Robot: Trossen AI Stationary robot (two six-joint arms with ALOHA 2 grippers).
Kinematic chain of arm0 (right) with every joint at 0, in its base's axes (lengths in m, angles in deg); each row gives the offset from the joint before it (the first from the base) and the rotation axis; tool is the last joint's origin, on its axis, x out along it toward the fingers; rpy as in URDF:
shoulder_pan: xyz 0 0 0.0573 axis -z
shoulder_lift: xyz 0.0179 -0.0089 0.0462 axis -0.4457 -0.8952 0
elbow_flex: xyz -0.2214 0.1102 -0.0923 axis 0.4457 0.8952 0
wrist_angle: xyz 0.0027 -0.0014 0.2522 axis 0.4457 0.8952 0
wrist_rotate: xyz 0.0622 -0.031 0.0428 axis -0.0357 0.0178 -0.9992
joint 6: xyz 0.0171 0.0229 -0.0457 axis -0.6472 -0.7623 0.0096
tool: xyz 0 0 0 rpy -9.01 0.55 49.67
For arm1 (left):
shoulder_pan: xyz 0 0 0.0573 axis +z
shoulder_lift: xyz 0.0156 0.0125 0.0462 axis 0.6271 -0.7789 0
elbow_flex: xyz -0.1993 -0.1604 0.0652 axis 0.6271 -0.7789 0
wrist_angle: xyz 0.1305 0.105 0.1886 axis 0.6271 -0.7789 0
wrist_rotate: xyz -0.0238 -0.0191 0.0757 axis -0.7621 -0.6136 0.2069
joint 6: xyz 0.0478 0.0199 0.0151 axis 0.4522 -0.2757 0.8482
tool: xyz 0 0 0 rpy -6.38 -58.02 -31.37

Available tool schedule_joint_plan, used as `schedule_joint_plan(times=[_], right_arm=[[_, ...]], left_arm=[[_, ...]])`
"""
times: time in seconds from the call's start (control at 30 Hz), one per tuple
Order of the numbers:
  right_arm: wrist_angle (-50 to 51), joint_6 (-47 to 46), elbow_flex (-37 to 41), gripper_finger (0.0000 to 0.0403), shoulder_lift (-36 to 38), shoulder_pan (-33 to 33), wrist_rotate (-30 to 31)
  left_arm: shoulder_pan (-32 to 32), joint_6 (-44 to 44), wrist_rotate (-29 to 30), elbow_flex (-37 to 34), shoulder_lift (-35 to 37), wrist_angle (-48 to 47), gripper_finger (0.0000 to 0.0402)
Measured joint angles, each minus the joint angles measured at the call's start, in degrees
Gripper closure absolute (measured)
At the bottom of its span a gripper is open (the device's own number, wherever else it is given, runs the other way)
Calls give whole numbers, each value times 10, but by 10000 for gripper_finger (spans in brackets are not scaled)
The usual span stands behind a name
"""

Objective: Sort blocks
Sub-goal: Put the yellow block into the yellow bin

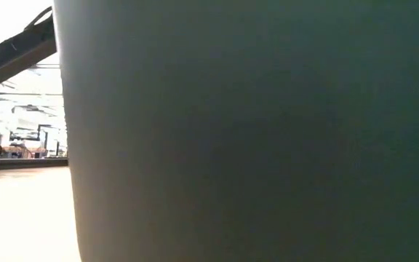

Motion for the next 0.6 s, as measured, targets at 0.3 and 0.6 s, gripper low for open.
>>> schedule_joint_plan(times=[0.3,0.6], right_arm=[[-1,-46,0,403,3,-10,-2],[-3,-61,0,403,16,-10,-2]], left_arm=[[9,14,1,-1,18,-17,178],[85,90,17,0,111,-203,176]])
